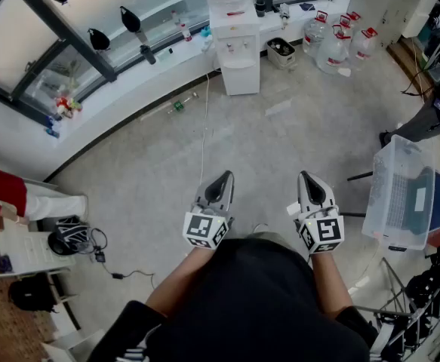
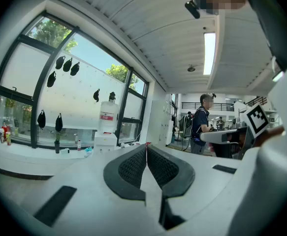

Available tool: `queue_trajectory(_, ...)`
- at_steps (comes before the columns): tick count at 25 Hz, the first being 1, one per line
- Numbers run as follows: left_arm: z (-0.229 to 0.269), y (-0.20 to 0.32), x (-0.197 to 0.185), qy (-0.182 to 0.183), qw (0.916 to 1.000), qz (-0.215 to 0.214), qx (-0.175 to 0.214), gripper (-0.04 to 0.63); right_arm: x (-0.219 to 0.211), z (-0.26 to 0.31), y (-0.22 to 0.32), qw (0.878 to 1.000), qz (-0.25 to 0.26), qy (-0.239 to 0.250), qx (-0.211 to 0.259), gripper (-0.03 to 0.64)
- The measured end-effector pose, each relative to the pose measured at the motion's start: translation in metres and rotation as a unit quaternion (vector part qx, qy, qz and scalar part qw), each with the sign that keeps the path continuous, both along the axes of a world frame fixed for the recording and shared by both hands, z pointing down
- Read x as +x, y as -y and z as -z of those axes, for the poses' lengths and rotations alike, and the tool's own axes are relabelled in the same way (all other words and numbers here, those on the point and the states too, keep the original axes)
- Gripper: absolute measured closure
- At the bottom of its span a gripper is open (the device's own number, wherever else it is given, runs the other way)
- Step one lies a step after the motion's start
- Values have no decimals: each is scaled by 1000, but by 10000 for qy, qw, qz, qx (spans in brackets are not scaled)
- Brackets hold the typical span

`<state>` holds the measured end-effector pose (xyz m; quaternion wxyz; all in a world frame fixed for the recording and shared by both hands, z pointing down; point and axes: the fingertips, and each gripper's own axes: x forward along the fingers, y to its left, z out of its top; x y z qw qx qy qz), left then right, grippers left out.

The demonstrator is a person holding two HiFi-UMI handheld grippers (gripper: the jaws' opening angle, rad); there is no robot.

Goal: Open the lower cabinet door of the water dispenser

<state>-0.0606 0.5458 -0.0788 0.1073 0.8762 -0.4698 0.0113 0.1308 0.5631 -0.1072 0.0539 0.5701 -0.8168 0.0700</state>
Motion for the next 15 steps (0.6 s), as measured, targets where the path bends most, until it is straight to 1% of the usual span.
queue_trajectory(5, 0, 3, 9, -68, 10000, 38, -18, 589, 13, 0, 2, 9999, -91, 115, 65, 620)
queue_trajectory(8, 1, 4, 12, -91, 9999, 69, -5, 589, 21, -3, 4, 9996, -181, 192, -26, 620)
queue_trajectory(12, -3, 3, 18, -87, 10000, 39, -20, 589, 28, -5, 3, 9984, -112, 556, -90, 618)
queue_trajectory(15, -2, 0, 21, -118, 9999, -1, 0, 589, 30, -3, 0, 9981, -75, 608, -54, 618)
